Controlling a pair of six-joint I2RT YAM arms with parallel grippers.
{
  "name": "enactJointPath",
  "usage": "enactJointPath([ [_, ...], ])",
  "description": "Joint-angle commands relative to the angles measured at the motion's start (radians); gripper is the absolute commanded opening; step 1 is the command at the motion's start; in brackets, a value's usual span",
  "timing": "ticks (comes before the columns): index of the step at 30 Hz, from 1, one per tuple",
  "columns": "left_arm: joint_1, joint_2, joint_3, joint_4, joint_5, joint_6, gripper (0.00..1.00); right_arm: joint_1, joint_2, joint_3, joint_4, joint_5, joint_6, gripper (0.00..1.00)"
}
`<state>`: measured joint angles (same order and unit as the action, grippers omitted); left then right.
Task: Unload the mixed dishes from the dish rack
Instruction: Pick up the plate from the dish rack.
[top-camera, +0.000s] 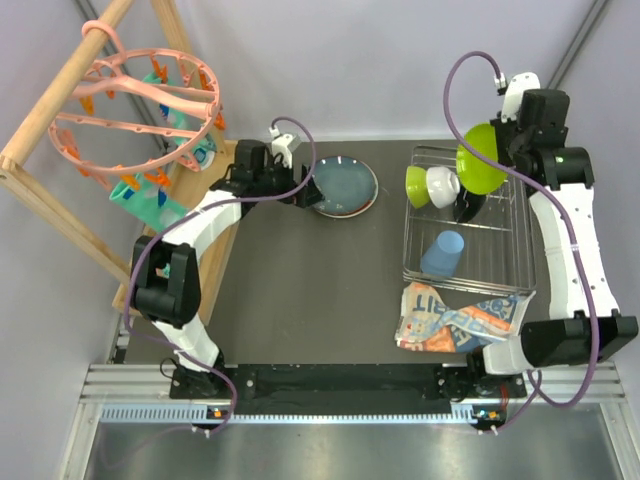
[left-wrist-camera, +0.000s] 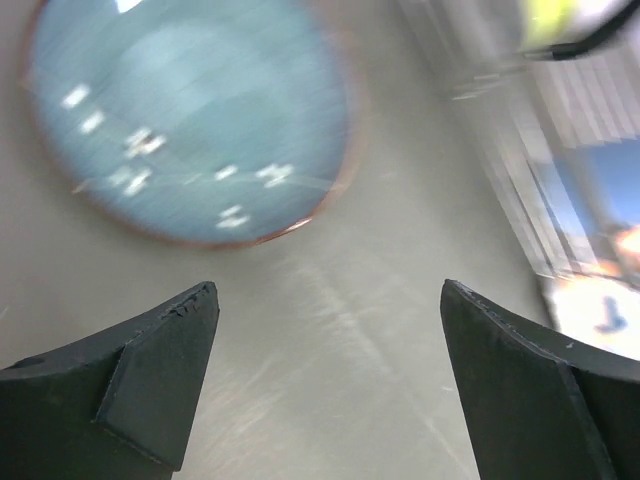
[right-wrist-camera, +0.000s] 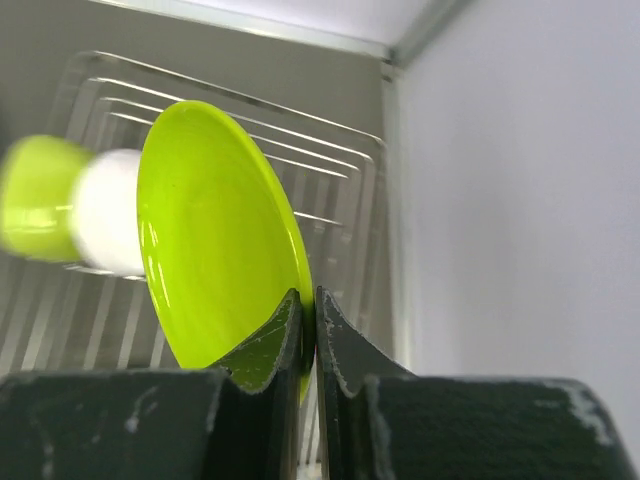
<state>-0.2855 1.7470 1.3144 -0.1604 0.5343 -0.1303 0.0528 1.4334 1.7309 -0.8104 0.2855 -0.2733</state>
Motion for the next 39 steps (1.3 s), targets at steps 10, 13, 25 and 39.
enactJointPath([
  [10,-0.144,-0.098,0.172,0.091,0.325,0.032,0.94,0.142,-0.116,-0.065,0.023,-0.443,0.022,0.0],
  [13,-0.196,-0.098,0.193,0.09,0.322,0.044,0.93,0.171,-0.119,-0.077,0.028,-0.492,0.019,0.0],
  [25,-0.284,-0.017,0.316,0.038,0.299,0.092,0.88,0.268,-0.149,-0.134,0.005,-0.598,-0.024,0.0],
  [39,-0.299,0.019,0.322,0.007,0.217,0.153,0.73,0.272,-0.183,-0.168,0.01,-0.657,-0.026,0.0],
])
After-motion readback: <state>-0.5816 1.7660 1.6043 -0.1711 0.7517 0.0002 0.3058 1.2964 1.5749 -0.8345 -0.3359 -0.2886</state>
